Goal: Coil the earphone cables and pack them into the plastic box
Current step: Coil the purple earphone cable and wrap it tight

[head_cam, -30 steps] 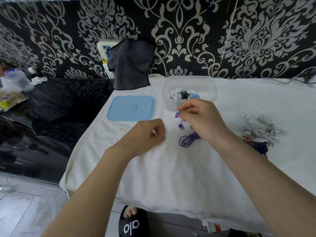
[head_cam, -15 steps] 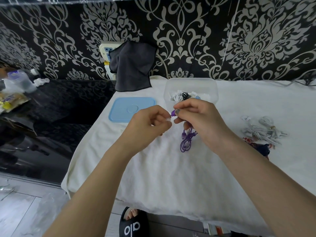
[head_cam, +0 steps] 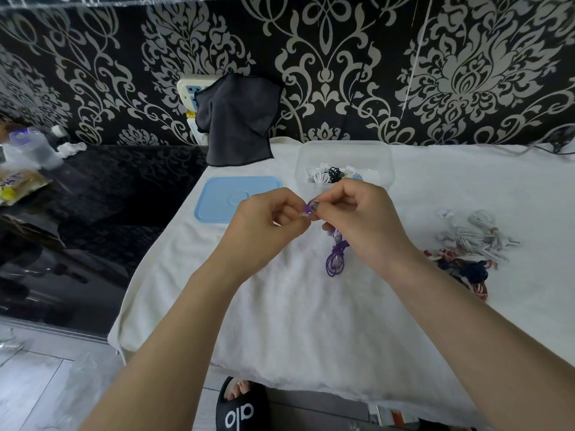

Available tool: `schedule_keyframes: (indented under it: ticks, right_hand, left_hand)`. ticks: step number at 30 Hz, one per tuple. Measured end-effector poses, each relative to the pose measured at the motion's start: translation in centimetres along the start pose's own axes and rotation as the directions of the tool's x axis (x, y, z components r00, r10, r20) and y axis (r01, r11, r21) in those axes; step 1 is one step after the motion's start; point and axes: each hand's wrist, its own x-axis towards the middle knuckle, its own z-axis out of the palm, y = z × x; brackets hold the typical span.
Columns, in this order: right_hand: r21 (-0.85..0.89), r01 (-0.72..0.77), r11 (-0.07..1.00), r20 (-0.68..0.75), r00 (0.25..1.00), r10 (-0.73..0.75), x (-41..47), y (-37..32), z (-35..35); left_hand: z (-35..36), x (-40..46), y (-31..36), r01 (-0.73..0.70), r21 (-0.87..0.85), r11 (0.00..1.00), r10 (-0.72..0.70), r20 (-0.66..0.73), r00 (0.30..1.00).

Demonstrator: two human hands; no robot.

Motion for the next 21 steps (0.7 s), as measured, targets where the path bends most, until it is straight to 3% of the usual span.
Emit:
schedule_keyframes:
  ticks: [14, 21]
  right_hand:
    - [-0.085, 0.049, 0.995, 0.015, 0.999, -0.048, 0.04, -0.05, 0.07]
    - [-0.017, 0.011, 1.0, -0.014, 1.0, -0.011, 0.27, 0.17, 0.02]
  left_hand:
    - [0.37, 0.28, 0.16, -0.02, 0.015, 1.0, 0.021, -0.033, 0.999]
    - [0.28, 0.42, -0.06, -0.022, -0.021, 1.0, 0.021, -0.042, 0.999]
